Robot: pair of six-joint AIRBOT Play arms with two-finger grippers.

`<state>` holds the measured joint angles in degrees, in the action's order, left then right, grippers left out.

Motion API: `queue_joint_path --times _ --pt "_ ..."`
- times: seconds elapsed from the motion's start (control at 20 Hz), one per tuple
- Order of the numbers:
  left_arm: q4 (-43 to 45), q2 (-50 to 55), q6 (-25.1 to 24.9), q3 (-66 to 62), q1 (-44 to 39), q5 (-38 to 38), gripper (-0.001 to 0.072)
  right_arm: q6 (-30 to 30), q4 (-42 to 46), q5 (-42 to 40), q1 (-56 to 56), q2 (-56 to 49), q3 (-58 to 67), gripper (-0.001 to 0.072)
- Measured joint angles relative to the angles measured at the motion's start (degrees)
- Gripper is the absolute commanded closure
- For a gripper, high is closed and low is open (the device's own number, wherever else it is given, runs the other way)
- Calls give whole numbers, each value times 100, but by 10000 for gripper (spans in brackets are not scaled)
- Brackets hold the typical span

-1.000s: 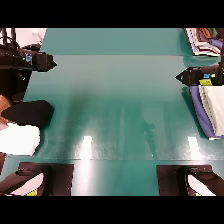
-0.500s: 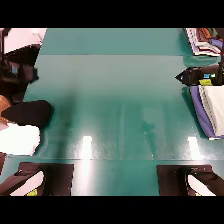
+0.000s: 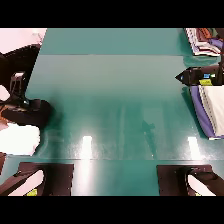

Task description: Fold the shirts.

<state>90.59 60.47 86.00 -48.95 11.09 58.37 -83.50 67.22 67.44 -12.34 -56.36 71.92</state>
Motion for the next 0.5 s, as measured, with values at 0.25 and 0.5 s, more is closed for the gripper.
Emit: queue_joint_path --times 0.25,0.5 --pt "181 -2 116 236 20 -208 341 0 2 0 0 0 0 693" --pt "321 -2 208 240 20 -236 679 0 2 0 0 0 0 693"
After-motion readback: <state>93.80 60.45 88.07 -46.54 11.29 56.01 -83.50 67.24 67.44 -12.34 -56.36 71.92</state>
